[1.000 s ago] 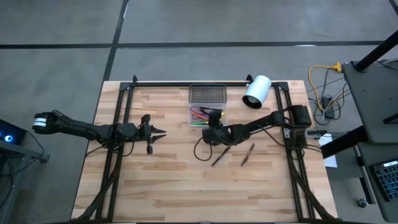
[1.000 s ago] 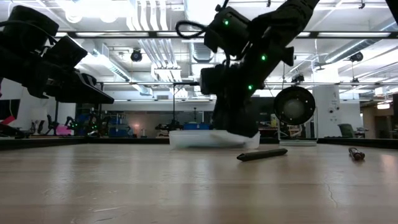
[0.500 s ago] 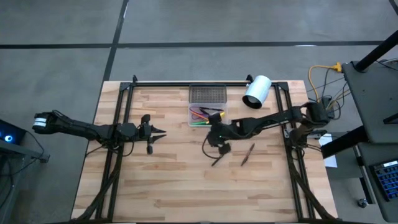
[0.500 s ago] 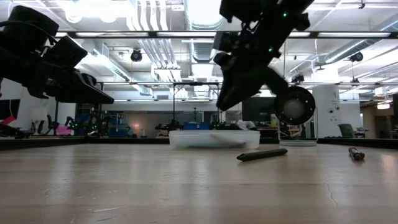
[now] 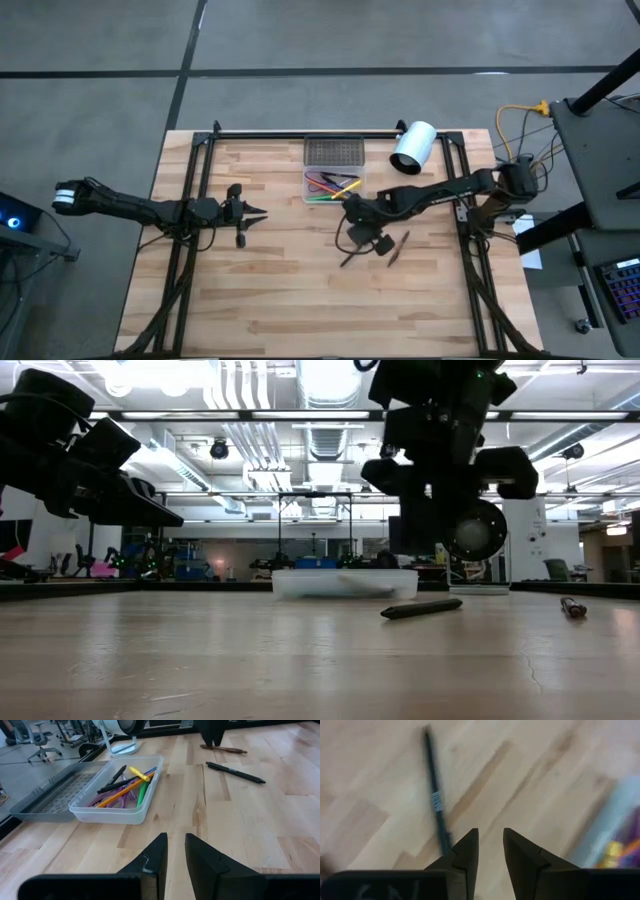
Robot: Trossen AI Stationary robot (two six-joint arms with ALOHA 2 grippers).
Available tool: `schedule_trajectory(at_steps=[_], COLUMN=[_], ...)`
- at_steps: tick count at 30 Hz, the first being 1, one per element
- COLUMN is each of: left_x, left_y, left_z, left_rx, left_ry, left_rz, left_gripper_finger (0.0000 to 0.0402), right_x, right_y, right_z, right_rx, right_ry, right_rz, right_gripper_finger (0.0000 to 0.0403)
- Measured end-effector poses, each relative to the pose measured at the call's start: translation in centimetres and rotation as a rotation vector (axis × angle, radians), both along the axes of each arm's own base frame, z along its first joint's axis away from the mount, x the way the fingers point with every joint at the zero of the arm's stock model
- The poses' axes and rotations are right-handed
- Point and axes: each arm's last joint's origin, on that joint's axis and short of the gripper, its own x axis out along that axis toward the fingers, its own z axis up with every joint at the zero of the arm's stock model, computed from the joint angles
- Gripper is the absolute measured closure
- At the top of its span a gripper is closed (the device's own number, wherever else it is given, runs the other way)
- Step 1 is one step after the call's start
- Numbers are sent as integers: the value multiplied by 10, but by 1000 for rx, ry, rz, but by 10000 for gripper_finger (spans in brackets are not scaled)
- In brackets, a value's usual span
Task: Pick & place school supplies into a supply box
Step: Put the black pen into the black box
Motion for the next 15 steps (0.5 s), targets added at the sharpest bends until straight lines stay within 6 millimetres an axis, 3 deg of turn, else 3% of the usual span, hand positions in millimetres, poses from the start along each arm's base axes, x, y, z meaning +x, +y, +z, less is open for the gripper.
schedule_trajectory(at_steps=[15], left_x=[0], left_y=[0], left_z=[0], left_rx=[0], left_ry=[0], left_rz=[0], left_gripper_finger=[349], right_x=[-5], right_y=[0], right_z=[-24], right_rx=[4], right_ry=[155], right_rz=[5], right_gripper_finger=[327])
